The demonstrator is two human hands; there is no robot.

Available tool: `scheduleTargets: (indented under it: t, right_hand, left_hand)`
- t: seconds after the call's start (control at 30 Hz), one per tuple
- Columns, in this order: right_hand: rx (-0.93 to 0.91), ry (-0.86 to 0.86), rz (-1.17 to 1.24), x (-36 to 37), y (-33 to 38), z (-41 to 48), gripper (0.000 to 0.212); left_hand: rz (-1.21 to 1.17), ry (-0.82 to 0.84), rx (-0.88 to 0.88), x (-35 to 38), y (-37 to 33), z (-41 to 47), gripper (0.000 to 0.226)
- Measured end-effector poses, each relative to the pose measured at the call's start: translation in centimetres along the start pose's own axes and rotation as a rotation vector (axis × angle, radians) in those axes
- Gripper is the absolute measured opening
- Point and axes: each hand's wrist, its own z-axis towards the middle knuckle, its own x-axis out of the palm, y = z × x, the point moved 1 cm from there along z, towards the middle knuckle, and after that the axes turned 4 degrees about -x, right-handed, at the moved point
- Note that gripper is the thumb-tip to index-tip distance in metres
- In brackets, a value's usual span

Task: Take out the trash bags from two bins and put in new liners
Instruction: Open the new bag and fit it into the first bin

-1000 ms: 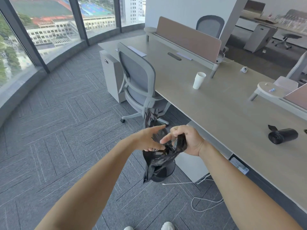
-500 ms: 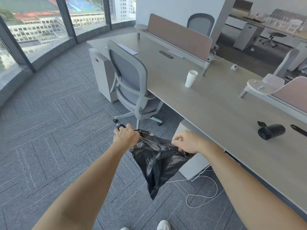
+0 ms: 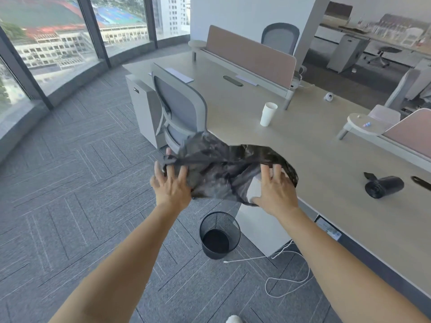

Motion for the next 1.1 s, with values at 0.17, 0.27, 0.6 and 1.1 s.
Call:
scheduleTargets:
  t: [0.17, 0.27, 0.6, 1.1]
  right_hand:
    - [0.057, 0.907, 0.093, 3.3, 0.3, -3.0, 0.069]
    - [0.090, 0.612, 0.192, 2.9, 0.4, -3.0, 0.072]
    - [0.134, 0.219, 0.202, 1.1, -0.1, -2.8, 0.055]
    - [0.345, 0.404, 0.619, 2.9, 1.6, -8.2, 0.077]
  left_hand:
    - [0.109, 0.854, 0.061, 2.2, 1.5, -3.2, 0.058]
    - [-0.067, 0.750, -0.050, 2.3, 1.8, -3.1, 0.048]
    - [-0.242, 0.227, 0.081, 1.2, 2.4, -1.1, 0.063]
    - [-0.328, 0.635, 0.134, 3.6, 4.5, -5.0, 0.068]
